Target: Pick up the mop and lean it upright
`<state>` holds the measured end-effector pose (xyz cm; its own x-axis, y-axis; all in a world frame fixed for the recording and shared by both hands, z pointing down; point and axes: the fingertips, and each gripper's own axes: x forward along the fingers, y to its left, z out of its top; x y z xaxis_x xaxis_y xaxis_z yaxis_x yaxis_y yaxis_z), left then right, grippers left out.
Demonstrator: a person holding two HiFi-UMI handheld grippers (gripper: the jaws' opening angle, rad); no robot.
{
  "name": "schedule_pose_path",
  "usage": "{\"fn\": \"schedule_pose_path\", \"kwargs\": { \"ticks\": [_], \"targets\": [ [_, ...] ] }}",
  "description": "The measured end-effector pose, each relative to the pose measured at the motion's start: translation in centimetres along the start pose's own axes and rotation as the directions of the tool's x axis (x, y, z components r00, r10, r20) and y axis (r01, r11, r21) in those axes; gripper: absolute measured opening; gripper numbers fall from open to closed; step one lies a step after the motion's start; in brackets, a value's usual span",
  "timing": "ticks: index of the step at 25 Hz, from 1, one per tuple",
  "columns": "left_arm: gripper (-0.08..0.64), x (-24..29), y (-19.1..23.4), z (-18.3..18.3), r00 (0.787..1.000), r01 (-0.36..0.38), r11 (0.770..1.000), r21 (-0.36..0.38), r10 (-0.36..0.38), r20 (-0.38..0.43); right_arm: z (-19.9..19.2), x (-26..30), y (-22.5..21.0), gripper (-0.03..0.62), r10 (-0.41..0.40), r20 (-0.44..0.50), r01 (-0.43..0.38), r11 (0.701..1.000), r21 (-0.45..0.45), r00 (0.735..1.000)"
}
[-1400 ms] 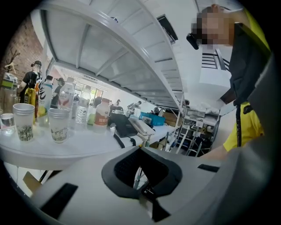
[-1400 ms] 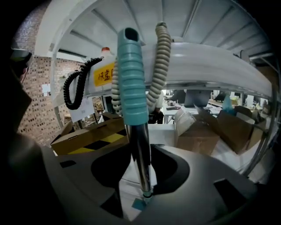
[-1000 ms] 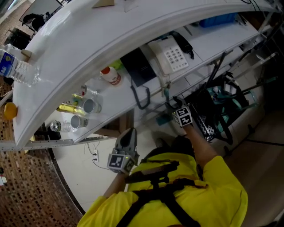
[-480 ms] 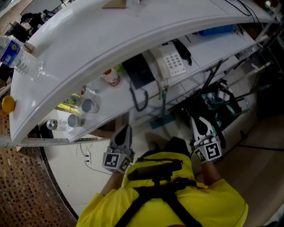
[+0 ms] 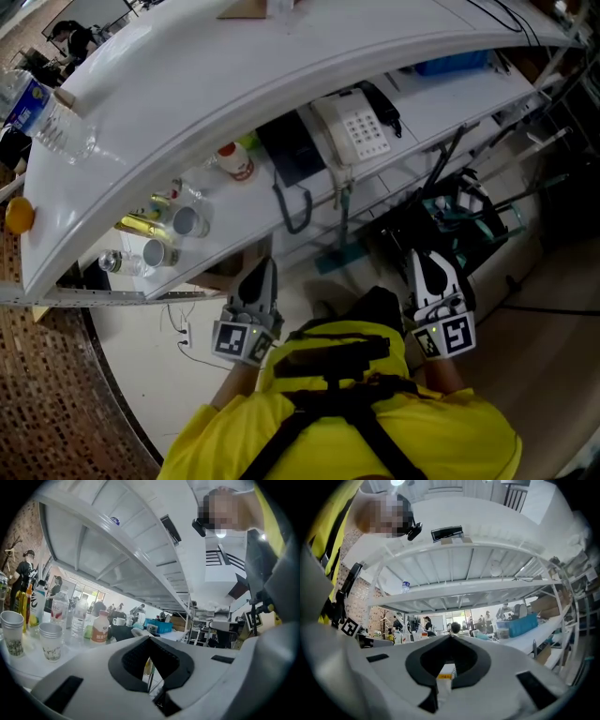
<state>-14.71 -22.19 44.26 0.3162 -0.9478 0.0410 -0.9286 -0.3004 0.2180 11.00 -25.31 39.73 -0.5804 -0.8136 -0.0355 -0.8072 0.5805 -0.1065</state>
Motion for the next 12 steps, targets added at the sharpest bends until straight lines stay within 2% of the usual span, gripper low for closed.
{"fn": "schedule_pose_path", "kwargs": {
  "ticks": [6, 12],
  "targets": [
    [0.005, -0.8, 0.1, -0.6, 1.0, 0.01, 1.0, -0.006, -0.01, -0.02, -0.9, 0.7, 1.0, 0.008, 0.033, -0.012, -0.032, 0.997, 0.077, 0.999],
    [0.005, -1.1, 1.1, -0.3, 1.0, -0.012, 1.0, -0.002, 0.012, -0.003, -1.1, 1.1, 2.4, 0.008, 0.054, -0.029, -0.052, 0.996, 0.079, 0.998]
  ]
}}
